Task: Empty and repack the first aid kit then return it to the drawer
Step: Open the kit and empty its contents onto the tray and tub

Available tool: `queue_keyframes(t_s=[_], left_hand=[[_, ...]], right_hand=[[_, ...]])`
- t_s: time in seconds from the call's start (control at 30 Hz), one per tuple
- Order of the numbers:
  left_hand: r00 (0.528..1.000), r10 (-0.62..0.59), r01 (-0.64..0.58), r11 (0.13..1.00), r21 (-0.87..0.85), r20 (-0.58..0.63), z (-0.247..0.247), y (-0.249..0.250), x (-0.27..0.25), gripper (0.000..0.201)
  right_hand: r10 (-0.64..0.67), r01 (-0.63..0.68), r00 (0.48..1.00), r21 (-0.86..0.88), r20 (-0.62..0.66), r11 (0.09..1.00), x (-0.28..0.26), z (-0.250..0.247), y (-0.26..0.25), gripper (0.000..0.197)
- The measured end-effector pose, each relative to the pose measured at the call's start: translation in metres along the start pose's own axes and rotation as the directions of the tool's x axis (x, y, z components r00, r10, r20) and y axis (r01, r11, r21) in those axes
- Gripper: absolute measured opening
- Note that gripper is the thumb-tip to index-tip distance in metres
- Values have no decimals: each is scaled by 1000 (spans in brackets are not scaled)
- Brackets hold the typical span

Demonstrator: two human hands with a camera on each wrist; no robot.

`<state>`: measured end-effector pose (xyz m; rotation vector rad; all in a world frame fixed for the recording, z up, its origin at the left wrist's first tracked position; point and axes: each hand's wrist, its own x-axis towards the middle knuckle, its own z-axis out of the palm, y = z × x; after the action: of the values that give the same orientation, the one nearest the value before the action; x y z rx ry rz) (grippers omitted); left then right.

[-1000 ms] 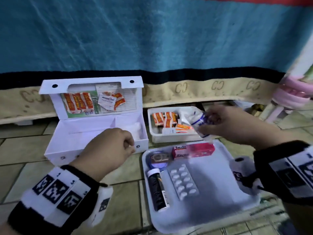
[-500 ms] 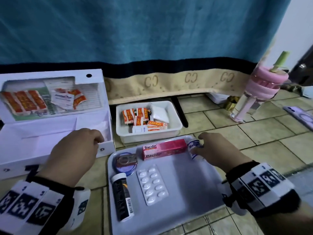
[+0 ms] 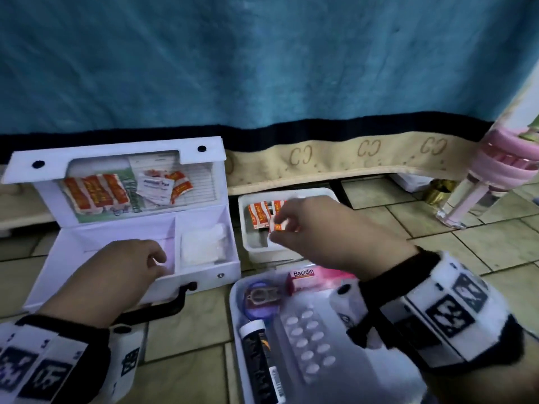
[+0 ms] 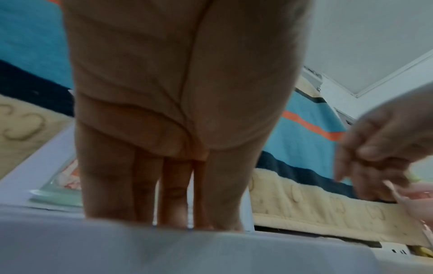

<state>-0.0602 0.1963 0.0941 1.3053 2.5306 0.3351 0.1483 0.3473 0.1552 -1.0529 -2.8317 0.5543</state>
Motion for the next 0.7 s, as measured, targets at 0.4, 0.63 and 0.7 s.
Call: queue_keyframes(t_s=[0.4,0.63,0.7], left_hand=[[979,200,-202,964,171,30,7,-12,-8,22],[972,233,-236,939,251,44,9,-15,-8,39],[974,223,-226,942,247,40,10,-13,-11,29]], right_hand=[[-205,361,923,-548,326,755,102,91,-79,31],[-227,252,964,-205,140,946,75,59,-78,20],[-158,160,987,-60,37,985,51,31,-67,23]])
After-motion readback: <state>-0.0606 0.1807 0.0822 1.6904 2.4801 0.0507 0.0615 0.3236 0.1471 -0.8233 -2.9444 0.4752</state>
